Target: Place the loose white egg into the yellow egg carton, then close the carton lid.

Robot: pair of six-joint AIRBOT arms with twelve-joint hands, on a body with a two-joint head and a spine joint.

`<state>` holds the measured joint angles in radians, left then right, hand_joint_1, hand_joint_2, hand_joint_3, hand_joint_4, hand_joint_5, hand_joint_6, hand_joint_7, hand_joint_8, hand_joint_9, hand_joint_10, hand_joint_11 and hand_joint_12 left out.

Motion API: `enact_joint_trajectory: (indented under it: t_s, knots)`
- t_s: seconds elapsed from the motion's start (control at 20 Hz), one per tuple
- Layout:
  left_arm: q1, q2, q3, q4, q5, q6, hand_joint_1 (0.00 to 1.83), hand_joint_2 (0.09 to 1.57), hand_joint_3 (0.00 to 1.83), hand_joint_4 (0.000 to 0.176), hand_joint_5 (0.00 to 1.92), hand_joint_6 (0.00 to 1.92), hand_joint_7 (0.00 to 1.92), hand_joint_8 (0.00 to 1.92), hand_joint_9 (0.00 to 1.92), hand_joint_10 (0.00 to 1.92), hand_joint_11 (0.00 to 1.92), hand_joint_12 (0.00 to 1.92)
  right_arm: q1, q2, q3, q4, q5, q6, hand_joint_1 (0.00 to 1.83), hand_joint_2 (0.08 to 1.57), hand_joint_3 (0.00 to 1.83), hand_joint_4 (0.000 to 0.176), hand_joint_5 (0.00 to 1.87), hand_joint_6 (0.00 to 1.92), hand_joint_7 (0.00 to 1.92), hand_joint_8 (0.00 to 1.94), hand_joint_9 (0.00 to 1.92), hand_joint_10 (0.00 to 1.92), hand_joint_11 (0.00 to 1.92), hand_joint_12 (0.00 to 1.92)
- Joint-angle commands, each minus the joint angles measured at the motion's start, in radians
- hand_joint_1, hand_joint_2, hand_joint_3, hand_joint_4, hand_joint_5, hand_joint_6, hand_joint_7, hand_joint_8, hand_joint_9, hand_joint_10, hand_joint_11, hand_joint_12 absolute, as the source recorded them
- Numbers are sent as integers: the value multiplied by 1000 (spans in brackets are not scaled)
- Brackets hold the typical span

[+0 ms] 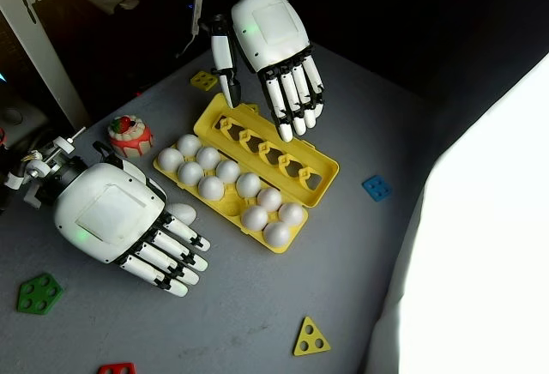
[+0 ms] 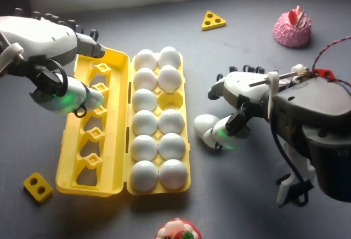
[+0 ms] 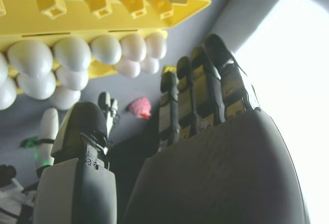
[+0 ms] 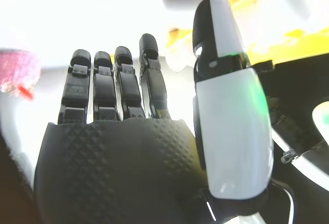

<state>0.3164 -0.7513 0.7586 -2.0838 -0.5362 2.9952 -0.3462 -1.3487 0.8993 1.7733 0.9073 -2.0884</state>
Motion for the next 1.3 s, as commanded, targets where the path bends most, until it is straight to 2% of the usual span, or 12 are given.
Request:
enact_joint_trajectory:
  t_s: [0.0,0.1,0.25,0.65,0.75,1.05,1.25]
  knots:
    - [-10,4,2,40,25,3,443,1273,4,28,232,0,241,0,229,0,0,749,2,1,-1,-65,16,11,971,1067,0,0,376,96,123,6,0,0,0,0]
    - [-11,4,2,39,23,3,503,1260,0,21,250,6,244,1,234,2,0,765,-1,-7,-1,-65,16,15,969,1071,0,0,365,90,115,2,0,0,0,0]
    - [-12,4,3,34,21,3,495,1267,1,18,263,10,257,5,246,6,0,769,-13,-19,0,-81,16,24,964,1073,0,0,369,90,114,2,0,0,0,0]
    - [-17,4,3,25,13,3,502,1261,0,23,242,1,246,2,231,3,0,768,-28,-37,9,-127,18,34,979,1061,0,0,392,90,142,8,0,0,0,0]
    - [-17,4,3,24,12,3,527,1253,0,15,266,8,255,4,247,7,0,796,-32,-38,14,-128,18,35,953,1077,1,0,374,81,112,0,0,0,0,0]
    - [-18,4,7,18,11,3,483,1263,2,23,255,2,257,2,245,3,0,771,-50,-37,29,-157,17,34,993,1060,0,0,400,87,129,7,0,0,0,0]
    - [-25,4,12,18,9,3,500,1264,0,10,286,9,284,6,262,6,0,820,-51,-37,41,-157,13,35,1000,1071,0,0,431,94,144,9,0,0,0,0]
